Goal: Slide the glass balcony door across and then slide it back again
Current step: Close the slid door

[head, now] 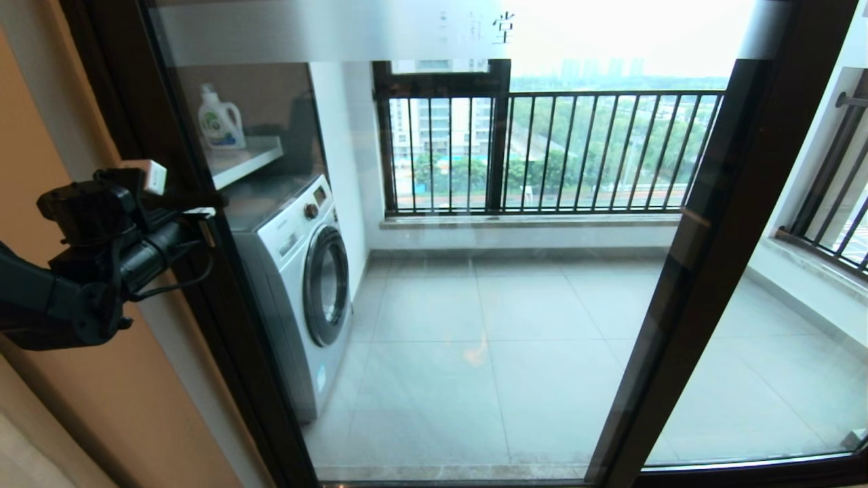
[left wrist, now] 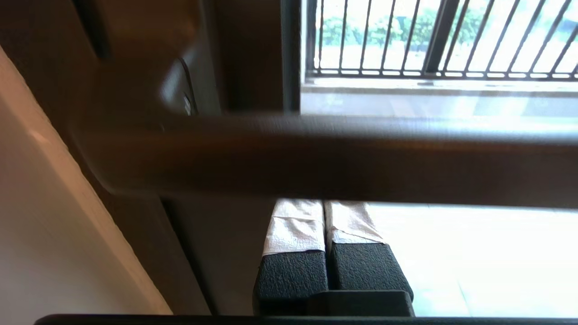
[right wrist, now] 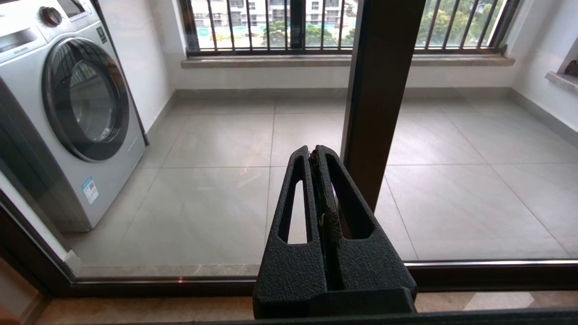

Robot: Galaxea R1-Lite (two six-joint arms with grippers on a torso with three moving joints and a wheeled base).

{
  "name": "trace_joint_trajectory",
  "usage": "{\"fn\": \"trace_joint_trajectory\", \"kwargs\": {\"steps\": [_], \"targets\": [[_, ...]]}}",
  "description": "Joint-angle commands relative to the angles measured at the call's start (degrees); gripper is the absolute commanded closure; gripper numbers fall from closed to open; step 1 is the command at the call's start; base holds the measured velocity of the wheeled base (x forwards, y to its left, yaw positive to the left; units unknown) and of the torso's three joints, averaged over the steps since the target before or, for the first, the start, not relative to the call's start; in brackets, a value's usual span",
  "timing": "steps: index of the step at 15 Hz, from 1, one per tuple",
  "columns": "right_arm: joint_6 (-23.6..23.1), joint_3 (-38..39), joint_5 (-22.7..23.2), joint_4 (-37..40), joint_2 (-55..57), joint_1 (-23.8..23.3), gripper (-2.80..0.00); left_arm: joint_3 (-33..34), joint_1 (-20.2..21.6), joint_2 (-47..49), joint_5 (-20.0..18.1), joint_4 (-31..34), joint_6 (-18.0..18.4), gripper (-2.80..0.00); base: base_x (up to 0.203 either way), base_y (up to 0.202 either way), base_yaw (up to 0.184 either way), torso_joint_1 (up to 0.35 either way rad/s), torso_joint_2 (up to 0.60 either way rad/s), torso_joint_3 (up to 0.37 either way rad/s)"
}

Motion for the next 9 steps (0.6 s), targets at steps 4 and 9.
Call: {"fn": "trace_joint_trajectory", "kwargs": {"steps": [4, 9], "targets": [[0.0, 0.7, 0.0, 0.0, 0.0, 0.0, 0.00, 6.6, 1.8, -1.1, -2.4, -0.4, 0.3, 0.00, 0.000, 0.000, 0.000, 0.000, 0.00, 0.000], [0.0, 0.7, 0.0, 0.0, 0.0, 0.0, 0.00, 7.0, 7.3, -1.7, -7.6, -0.4, 0.1, 0.00, 0.000, 0.000, 0.000, 0.000, 0.00, 0.000]]}}
